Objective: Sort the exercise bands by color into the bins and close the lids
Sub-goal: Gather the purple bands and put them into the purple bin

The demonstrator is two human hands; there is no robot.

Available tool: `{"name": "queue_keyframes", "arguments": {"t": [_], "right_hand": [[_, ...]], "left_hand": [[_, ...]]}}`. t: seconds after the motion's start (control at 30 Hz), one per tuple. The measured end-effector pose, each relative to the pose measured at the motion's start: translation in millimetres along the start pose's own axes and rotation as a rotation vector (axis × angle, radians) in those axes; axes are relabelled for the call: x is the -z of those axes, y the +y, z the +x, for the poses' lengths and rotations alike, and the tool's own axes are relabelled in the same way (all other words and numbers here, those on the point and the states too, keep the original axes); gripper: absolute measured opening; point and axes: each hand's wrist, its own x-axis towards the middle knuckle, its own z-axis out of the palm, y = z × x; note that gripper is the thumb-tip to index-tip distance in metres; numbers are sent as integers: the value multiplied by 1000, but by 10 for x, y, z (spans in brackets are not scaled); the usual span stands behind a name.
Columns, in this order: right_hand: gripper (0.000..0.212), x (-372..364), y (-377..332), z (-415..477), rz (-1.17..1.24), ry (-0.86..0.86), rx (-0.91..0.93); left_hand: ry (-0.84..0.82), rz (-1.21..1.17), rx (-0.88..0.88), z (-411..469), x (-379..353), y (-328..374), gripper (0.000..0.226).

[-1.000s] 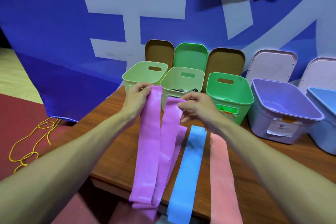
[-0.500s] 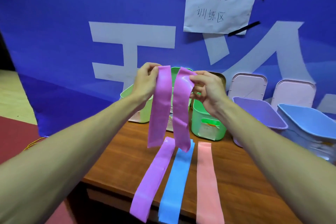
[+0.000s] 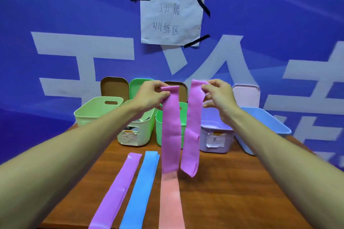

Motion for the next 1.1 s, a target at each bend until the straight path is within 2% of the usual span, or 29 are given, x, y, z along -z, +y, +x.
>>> {"name": "queue_keyframes", "arguments": {"t": [0.43, 0.63, 0.73, 0.87, 0.93, 1.1], "right_hand": [[15, 851, -281, 1028, -52, 299, 166], [14, 938, -111, 1413, -48, 339, 198], [14, 914, 217, 1471, -52, 267, 70], [14, 906, 765, 1374, -216, 15, -220], [10, 914, 937, 1266, -320, -53, -248], [11, 769, 1108, 952, -447, -198, -215]], "left_hand": [[39, -250, -29, 1085, -925, 618, 21], [138, -273, -9, 1539, -1276, 379, 24], [93, -316, 98, 1585, -1476, 53, 26], [-193, -33, 183, 1396, -1639, -387, 47], [-237, 15, 105, 1233, -1596, -490, 49], [-136, 28, -98, 757, -1131, -632, 35]]}}
